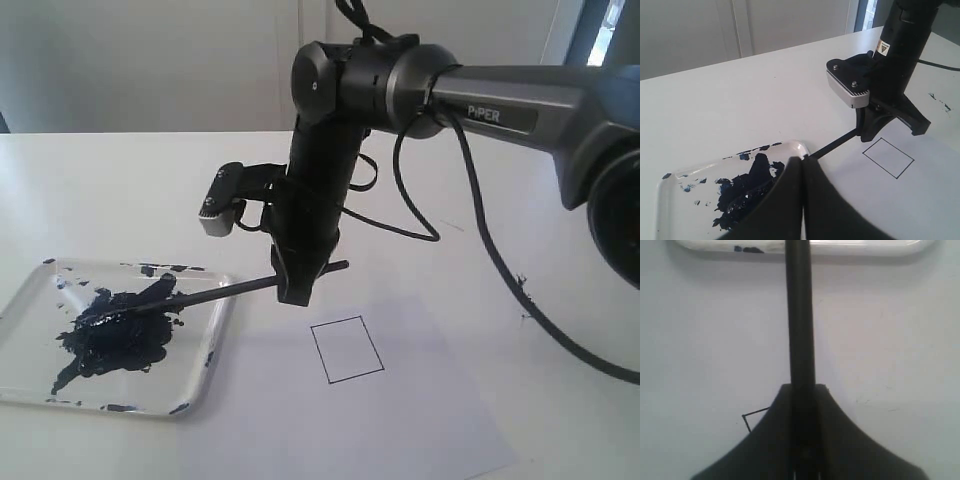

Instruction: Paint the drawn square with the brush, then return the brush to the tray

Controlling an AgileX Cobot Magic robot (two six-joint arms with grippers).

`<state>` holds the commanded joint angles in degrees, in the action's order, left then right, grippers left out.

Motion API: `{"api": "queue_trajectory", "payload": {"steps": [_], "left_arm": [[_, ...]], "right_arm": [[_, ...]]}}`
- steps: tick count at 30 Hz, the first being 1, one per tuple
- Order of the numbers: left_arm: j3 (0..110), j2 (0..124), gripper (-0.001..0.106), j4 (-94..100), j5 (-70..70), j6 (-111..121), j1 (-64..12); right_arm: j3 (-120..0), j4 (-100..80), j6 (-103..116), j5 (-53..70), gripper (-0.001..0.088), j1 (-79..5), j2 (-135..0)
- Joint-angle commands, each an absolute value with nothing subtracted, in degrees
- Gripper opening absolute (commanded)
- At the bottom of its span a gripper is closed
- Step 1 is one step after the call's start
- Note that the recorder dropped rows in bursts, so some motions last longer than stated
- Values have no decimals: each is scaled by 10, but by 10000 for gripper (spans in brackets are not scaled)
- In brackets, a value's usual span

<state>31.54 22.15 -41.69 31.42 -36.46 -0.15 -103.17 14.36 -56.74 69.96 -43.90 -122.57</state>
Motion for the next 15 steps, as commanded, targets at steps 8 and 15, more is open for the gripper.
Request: {"api": "queue_trajectory", "payload": {"steps": [8, 15], "left_arm": [[315, 221, 0, -416, 314, -365, -2], [315, 221, 0, -415, 314, -365, -2]], "right_arm": [[-1032, 144, -566, 700, 0, -439, -1222], [-1032, 110, -549, 700, 0, -439, -1222]]}}
